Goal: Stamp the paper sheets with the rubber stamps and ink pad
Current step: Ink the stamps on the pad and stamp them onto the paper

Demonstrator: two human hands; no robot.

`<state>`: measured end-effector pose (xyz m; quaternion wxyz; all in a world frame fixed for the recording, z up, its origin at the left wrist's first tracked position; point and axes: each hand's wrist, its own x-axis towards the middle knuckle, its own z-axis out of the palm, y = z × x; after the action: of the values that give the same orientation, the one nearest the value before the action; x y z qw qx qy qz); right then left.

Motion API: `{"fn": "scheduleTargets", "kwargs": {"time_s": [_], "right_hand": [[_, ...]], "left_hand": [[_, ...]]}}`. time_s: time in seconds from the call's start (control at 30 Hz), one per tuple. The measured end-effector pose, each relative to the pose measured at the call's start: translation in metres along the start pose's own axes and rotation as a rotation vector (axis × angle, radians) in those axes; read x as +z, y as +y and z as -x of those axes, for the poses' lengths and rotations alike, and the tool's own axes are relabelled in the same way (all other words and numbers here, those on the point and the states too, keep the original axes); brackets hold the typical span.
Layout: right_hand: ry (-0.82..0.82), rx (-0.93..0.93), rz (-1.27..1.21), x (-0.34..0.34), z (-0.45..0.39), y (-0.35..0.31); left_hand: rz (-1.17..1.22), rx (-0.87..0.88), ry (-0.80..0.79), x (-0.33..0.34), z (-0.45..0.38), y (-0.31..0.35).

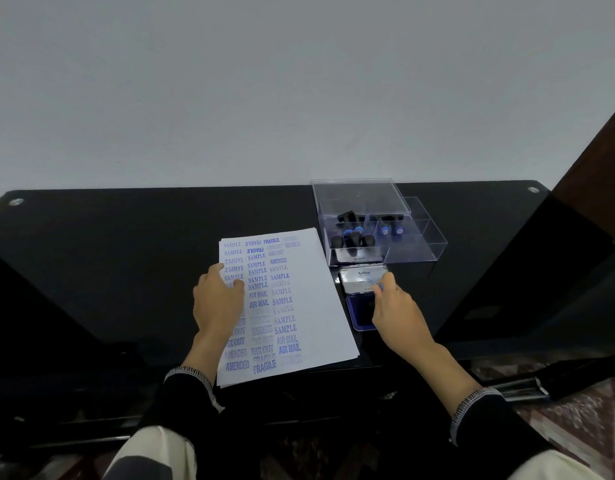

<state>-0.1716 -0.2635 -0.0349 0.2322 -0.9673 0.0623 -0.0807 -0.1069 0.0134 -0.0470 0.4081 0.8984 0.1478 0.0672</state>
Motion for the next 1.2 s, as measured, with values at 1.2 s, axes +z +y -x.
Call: {"fn": "scheduleTargets", "kwargs": {"time_s": [1.2], "right_hand": [[0.066,0.038,0.134,0.013,-0.012,-0.02]], "left_hand": [[-0.023,0.058,0.103,-0.013,0.018,-0.015]]}}
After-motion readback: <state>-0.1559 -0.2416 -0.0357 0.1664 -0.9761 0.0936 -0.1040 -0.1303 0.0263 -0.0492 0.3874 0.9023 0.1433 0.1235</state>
